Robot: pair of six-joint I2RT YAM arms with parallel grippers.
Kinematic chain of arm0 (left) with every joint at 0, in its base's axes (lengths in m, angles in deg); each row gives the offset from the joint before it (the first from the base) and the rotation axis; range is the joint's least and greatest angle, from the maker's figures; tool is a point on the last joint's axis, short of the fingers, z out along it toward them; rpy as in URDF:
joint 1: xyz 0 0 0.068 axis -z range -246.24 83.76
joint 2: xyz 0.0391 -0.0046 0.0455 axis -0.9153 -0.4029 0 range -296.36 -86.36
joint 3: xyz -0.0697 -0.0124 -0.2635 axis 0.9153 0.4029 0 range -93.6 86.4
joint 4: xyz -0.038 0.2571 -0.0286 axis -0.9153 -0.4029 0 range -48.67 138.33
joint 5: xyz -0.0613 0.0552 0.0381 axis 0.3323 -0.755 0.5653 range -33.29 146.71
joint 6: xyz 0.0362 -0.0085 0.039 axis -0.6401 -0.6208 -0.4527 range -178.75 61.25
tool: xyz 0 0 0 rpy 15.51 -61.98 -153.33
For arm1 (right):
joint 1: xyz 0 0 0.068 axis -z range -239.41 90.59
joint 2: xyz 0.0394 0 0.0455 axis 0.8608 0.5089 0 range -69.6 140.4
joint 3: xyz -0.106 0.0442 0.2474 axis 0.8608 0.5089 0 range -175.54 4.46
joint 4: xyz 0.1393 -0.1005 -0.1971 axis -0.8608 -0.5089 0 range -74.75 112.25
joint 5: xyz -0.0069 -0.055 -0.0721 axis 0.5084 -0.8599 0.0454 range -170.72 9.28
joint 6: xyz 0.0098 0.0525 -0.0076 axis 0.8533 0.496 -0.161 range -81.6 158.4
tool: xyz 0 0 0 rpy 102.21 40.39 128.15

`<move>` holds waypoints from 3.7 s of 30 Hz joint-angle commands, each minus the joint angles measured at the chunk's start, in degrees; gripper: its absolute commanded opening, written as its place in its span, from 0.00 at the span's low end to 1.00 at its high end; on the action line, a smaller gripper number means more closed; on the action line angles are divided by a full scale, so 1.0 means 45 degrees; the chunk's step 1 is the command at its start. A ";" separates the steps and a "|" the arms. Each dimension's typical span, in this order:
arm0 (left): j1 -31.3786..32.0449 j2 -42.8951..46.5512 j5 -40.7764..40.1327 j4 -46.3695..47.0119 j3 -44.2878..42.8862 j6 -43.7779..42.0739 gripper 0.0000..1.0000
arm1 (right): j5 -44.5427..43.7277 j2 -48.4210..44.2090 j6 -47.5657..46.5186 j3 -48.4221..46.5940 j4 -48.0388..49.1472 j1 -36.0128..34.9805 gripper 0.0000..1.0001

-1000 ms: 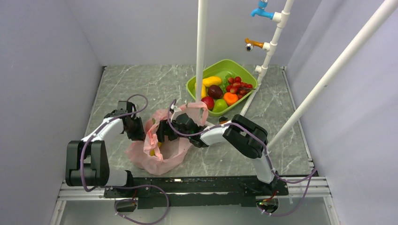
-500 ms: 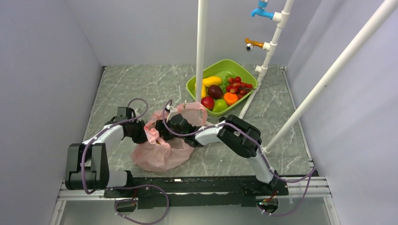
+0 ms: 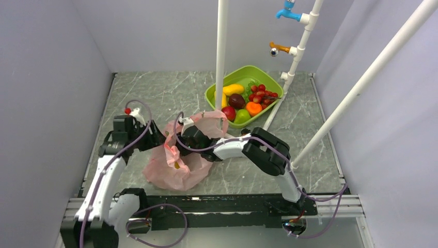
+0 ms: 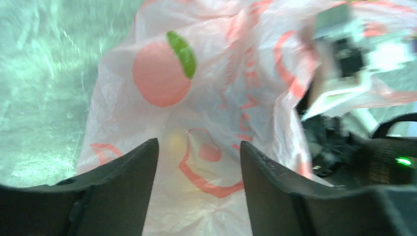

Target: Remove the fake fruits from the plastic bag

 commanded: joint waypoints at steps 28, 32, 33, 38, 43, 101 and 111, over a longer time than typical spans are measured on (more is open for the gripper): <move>0.3982 0.4579 -0.2727 -0.6444 -0.0925 0.2716 0.00 | -0.1403 -0.3926 0.0774 0.1712 -0.2331 -0.0933 0.86; 0.4067 0.4790 -0.2595 -0.6876 -0.0092 0.2871 0.00 | -0.2254 -0.3824 0.0316 0.1905 -0.1856 -0.1379 0.88; 0.4083 0.5078 -0.2674 -0.6856 0.0072 0.2965 0.00 | -0.2424 -0.3725 0.0276 0.1815 -0.1862 -0.1449 0.88; 0.4089 0.6056 -0.2638 -0.6820 0.0233 0.2700 0.00 | -0.2782 -0.3298 0.0215 0.1458 -0.1997 -0.1480 0.81; 0.4099 0.6187 -0.2020 -0.6424 0.0452 0.2368 0.00 | -0.2350 -0.2655 0.0187 0.0903 -0.1723 -0.1574 0.73; 0.3962 0.4711 -0.3277 -0.3859 -0.0988 0.1666 0.00 | -0.1017 -0.6616 -0.1634 0.0425 -0.5020 -0.1401 0.00; 0.3389 0.0712 -0.7486 -0.2941 -0.4014 -0.1378 0.00 | -0.4219 -1.2073 -0.2500 0.2749 -0.7725 -0.0197 0.00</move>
